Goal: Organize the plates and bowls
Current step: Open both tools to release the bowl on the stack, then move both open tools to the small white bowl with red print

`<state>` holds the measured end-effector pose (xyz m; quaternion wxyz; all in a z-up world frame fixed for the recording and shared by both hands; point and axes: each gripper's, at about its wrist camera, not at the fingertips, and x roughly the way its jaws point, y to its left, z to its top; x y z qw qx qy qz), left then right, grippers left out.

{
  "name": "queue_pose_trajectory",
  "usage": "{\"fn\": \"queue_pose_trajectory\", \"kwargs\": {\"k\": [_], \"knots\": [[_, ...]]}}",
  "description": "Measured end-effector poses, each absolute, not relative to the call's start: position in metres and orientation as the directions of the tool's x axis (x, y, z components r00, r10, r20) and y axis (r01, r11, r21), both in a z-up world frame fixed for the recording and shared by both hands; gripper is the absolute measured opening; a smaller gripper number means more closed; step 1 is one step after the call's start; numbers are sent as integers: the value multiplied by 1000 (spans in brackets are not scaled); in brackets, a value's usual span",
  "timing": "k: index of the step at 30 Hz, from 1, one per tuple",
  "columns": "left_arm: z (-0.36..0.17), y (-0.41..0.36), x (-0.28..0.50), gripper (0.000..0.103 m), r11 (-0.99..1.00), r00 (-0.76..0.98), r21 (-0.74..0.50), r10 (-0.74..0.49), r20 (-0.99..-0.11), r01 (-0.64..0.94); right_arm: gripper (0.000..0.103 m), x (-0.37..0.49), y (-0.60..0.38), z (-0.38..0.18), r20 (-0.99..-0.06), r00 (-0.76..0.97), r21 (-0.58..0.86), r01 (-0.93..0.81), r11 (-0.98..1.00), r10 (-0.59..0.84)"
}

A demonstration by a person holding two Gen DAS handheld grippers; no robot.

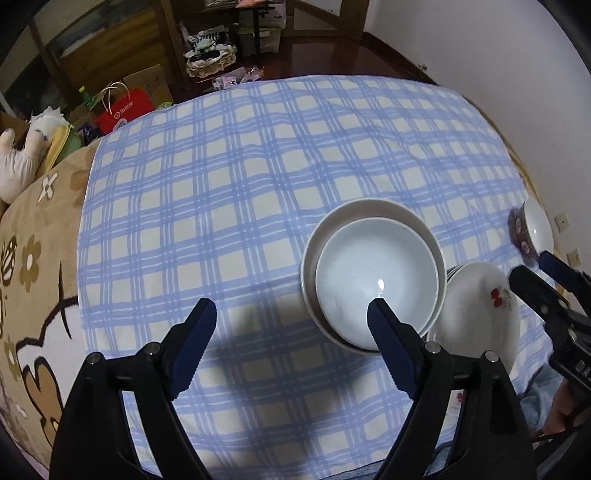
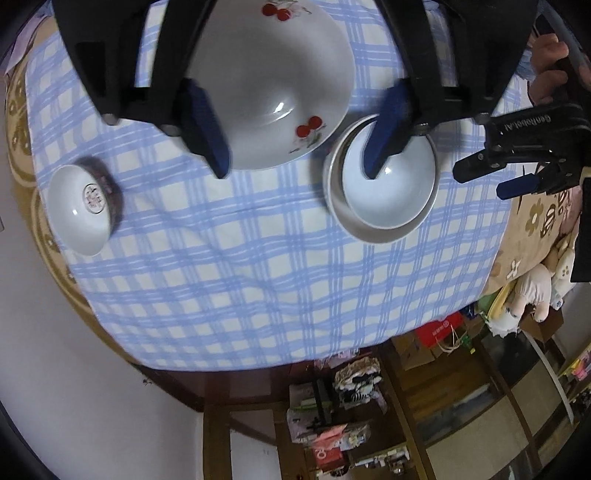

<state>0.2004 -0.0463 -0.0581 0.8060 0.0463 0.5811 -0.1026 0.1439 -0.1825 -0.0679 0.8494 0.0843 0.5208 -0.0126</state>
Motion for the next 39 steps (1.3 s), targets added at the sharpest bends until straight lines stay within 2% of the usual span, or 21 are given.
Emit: {"fn": "queue_pose_trajectory", "kwargs": {"k": [1,6,11,13,19,27,30,35,39], "knots": [[-56,-46,200,83,975,309,-43,-111,-945,218,95,141,-186,-63,-878,477,124,116,985,54],[-43,-55,197,83,969,354,-22,-112,-928,246,97,132,-205,-48,-860,509,129,127,983,47],[-19,-73,189,85,955,416,-45,-169,-894,292,97,121,-226,-29,-841,541,75,124,989,-4],[-9,-81,187,89,952,442,-52,-188,-877,301,97,116,-236,-22,-827,562,55,139,989,-33],[16,-105,188,89,936,488,-131,-285,-825,326,97,103,-274,-4,-787,606,31,217,976,-110],[33,-163,193,89,916,501,-100,-302,-811,390,97,87,-331,11,-745,647,88,334,938,-161],[37,-185,195,89,902,519,-81,-316,-794,425,97,83,-355,12,-739,657,153,380,912,-149],[34,-225,195,89,857,521,12,-301,-799,514,97,78,-383,5,-751,640,188,443,877,-162],[25,-255,198,89,836,485,-14,-331,-809,548,97,79,-396,-3,-760,624,175,468,866,-183]]}}
